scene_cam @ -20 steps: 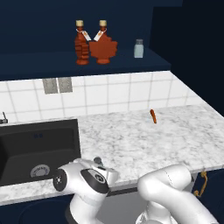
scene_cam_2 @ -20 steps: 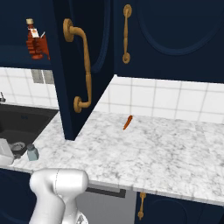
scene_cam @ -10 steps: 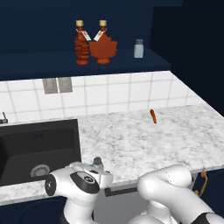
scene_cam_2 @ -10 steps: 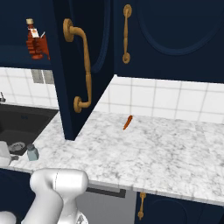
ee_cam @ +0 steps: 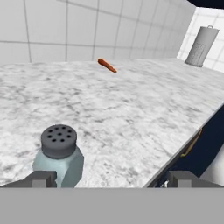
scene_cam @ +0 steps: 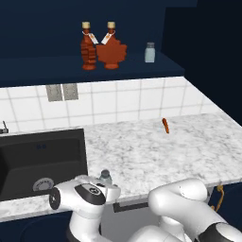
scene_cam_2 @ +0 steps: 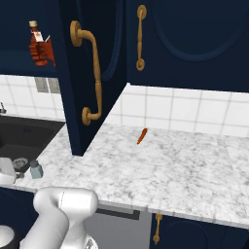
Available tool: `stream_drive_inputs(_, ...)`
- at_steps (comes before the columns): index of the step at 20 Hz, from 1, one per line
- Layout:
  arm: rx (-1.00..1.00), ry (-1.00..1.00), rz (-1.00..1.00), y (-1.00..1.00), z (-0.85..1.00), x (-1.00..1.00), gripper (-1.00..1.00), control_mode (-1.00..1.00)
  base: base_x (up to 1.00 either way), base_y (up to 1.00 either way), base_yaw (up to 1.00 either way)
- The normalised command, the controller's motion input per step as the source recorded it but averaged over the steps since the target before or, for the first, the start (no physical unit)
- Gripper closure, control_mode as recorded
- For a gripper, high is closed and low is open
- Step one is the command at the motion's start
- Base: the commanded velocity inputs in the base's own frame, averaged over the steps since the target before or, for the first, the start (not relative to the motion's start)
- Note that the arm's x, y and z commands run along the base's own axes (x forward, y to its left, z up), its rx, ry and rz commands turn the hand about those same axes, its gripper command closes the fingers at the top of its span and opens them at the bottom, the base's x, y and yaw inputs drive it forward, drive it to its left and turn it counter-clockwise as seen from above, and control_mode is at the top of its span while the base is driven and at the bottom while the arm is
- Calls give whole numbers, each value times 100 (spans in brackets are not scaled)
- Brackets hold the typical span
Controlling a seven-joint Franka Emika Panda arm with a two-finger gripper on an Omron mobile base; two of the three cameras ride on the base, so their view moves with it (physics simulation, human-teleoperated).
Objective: Put the shaker and condiment bottle from the counter next to their counterparts in the cabinet.
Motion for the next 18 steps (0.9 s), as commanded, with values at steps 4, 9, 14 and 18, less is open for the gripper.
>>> stream_drive_inputs(4, 0, -1, 0, 0, -14, 6, -100, -100, 0, 0, 0)
stream_drive_inputs(9, 0, -1, 0, 0, 0, 9, -100, -100, 0, 0, 0)
stream_drive_inputs(14, 0, 0, 0, 0, 0, 14, -100, -100, 0, 0, 0)
stream_drive_inputs(18, 0, 0, 0, 0, 0, 20, -100, -100, 0, 0, 0)
